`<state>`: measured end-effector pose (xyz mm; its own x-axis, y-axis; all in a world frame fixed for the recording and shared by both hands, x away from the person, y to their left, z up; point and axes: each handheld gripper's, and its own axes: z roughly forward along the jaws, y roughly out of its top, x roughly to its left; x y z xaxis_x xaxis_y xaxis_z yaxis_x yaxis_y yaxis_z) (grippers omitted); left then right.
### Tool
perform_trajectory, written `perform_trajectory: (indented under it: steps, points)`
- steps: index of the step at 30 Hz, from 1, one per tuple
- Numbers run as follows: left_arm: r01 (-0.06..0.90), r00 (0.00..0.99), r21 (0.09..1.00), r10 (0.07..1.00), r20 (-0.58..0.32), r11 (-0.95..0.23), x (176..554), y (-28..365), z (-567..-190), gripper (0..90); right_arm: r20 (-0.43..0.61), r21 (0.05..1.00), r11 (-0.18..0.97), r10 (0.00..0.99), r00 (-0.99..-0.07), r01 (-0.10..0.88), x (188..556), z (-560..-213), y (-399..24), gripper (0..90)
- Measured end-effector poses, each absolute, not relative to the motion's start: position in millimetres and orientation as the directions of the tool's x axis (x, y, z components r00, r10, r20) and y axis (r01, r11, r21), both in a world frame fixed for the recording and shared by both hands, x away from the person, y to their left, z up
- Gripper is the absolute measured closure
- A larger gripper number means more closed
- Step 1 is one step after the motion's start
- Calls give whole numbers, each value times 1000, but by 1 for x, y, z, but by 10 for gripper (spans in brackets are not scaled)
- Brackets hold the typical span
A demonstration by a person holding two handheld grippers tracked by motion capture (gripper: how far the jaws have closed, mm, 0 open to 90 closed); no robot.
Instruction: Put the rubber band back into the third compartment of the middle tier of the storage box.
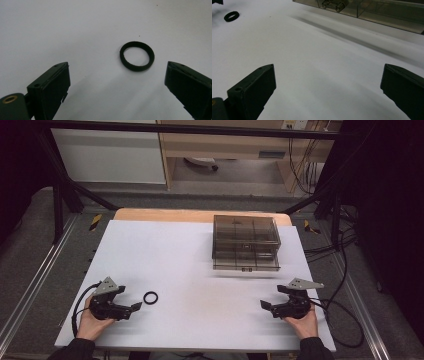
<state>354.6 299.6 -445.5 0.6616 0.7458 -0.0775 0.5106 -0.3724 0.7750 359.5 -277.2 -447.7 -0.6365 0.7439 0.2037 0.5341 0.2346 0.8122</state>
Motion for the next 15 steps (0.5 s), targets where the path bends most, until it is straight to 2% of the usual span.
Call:
perform_trajectory:
  steps: [15]
  points:
    - [510, 664, 775, 744, -77, -374, 354, 301, -446, 61, 204, 813, 245, 730, -652, 528, 359, -446, -268, 8]
